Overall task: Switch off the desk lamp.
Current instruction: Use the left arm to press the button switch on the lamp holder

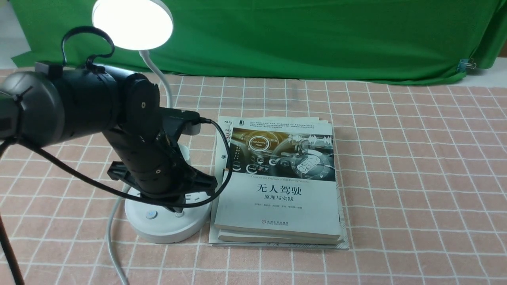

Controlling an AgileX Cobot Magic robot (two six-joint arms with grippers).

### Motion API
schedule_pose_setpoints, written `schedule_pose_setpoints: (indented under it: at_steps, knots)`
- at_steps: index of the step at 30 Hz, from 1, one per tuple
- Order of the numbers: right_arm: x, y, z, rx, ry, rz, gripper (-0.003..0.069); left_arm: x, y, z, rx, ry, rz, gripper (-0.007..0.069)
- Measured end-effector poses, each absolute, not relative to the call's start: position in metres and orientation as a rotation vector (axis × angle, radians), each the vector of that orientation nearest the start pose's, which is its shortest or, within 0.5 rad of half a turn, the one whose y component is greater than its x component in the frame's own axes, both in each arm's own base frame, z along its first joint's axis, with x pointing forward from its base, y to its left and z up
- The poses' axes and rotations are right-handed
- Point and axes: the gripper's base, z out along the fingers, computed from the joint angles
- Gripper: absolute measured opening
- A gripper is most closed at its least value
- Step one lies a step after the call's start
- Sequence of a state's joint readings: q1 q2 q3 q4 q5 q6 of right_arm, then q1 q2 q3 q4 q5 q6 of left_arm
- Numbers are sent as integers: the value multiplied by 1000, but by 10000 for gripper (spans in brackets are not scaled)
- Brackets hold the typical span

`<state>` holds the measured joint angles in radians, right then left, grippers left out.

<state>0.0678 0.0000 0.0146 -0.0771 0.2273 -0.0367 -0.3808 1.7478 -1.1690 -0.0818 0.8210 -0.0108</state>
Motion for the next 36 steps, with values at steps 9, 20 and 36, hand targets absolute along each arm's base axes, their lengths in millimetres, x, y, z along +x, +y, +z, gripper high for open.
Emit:
schedule_pose_setpoints:
  at_steps: [9, 20, 36]
  knots:
    - [56, 2, 188, -142, 1719, -47, 240, 322, -135, 192, 467, 2883, -160, 4]
    - [56, 2, 188, -142, 1719, -47, 240, 304, -128, 243, 488, 2790, -181, 4]
    - [56, 2, 188, -142, 1719, -47, 240, 319, -134, 196, 505, 2894, -156, 4]
